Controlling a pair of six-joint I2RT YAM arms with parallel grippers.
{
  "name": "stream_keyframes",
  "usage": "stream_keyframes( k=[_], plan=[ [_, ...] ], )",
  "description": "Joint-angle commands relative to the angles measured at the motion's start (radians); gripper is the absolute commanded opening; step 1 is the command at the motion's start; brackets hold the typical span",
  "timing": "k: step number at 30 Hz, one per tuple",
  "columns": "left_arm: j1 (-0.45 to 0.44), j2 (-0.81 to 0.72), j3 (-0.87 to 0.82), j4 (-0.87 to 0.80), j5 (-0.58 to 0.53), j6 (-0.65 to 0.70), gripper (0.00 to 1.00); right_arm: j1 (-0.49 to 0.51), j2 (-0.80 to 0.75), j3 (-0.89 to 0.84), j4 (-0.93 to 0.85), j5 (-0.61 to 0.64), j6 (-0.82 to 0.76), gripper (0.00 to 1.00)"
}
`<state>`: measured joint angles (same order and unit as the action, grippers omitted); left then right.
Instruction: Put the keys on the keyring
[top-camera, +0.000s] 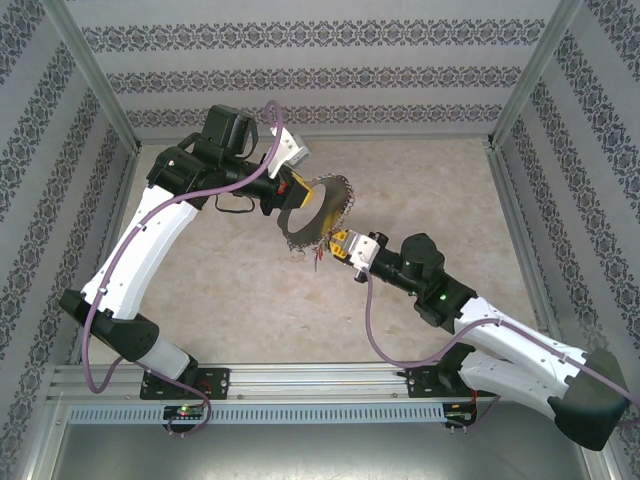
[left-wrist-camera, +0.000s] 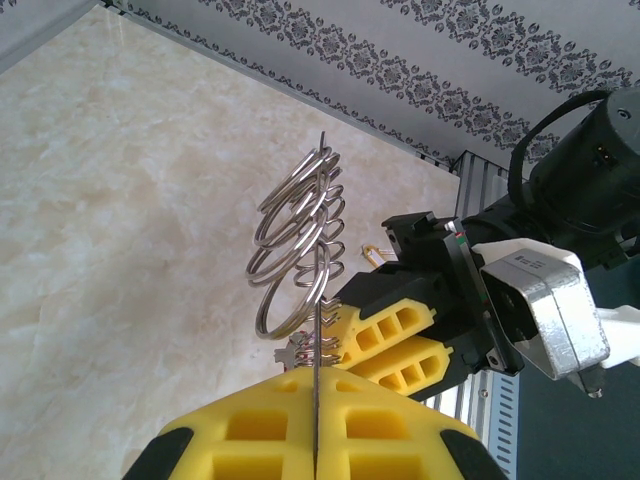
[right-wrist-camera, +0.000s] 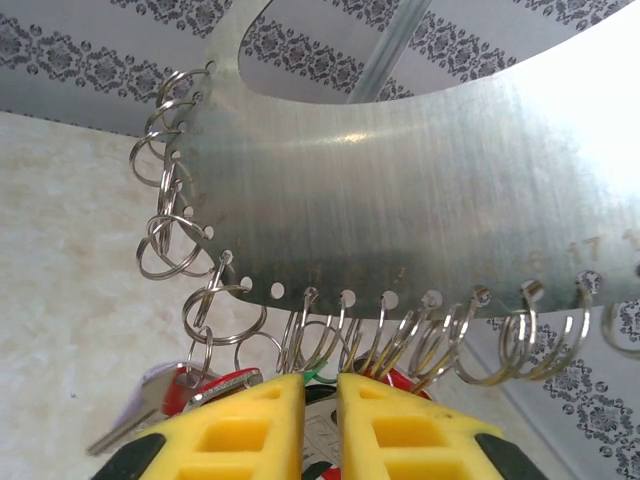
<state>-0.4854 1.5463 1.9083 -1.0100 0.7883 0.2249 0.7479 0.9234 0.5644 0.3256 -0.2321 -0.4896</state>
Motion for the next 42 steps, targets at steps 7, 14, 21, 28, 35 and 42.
stream_keyframes(
  k=[7, 14, 21, 28, 35, 42],
  plan=[
    [-0.019, -0.025, 0.001, -0.002, 0.018, 0.008, 0.0, -0.001, -0.006, 0.013, 0.019, -0.015, 0.018, 0.2],
    [-0.019, -0.019, 0.005, -0.002, 0.021, 0.01, 0.0, -0.001, -0.006, 0.018, 0.018, -0.026, 0.023, 0.14],
    [-0.021, -0.022, 0.008, -0.003, 0.019, 0.01, 0.0, 0.002, 0.018, 0.032, 0.034, -0.032, 0.024, 0.14],
    [-0.021, -0.021, 0.008, -0.005, 0.009, 0.013, 0.0, 0.008, 0.011, 0.021, 0.024, -0.013, 0.029, 0.17],
    [-0.045, 0.01, 0.055, -0.089, -0.151, 0.031, 0.0, 0.013, -0.015, -0.033, 0.006, 0.021, 0.036, 0.17],
    [-0.106, 0.096, 0.182, -0.236, -0.266, 0.083, 0.0, 0.025, 0.004, -0.038, 0.046, 0.01, 0.053, 0.15]
  ],
)
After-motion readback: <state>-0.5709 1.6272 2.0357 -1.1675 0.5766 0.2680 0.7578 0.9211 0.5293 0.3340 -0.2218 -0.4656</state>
